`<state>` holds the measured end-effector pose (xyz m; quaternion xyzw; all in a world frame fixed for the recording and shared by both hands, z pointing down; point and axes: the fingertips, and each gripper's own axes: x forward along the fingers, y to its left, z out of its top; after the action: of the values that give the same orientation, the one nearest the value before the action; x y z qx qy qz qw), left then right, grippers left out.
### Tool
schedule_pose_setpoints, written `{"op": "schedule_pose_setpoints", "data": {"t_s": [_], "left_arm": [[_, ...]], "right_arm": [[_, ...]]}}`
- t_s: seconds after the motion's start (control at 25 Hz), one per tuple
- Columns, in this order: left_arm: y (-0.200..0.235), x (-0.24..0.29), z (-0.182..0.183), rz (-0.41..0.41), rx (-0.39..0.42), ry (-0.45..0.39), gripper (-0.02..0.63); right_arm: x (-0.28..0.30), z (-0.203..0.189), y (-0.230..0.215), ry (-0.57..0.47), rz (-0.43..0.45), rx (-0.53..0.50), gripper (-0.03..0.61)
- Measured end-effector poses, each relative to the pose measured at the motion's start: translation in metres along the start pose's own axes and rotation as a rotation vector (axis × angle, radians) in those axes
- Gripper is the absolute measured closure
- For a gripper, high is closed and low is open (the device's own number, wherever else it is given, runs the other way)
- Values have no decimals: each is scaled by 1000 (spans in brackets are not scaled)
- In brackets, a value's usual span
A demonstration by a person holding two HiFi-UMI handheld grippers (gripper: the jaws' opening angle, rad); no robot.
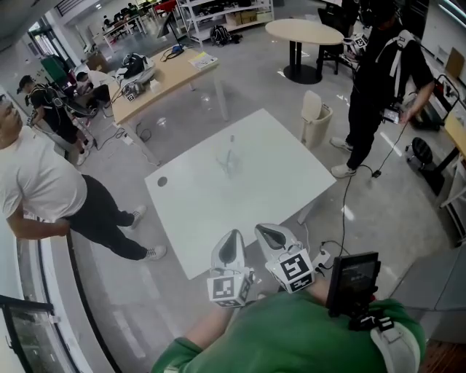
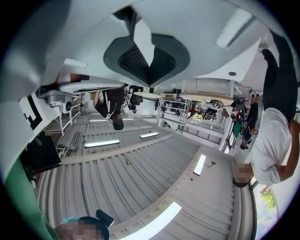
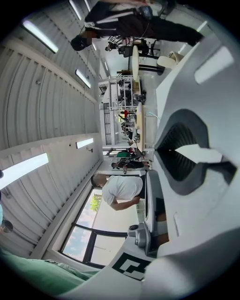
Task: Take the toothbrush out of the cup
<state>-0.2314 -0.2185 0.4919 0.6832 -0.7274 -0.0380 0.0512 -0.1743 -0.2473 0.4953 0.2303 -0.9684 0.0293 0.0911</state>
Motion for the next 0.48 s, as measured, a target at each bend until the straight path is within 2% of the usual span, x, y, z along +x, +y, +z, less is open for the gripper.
{"op": "schedule_pose_setpoints", "data": {"t_s": [0.48], "left_arm": [[5,102,3,106,9,29,609]], "right_arm": [[59,13,-92,-6,99,32,575]]}}
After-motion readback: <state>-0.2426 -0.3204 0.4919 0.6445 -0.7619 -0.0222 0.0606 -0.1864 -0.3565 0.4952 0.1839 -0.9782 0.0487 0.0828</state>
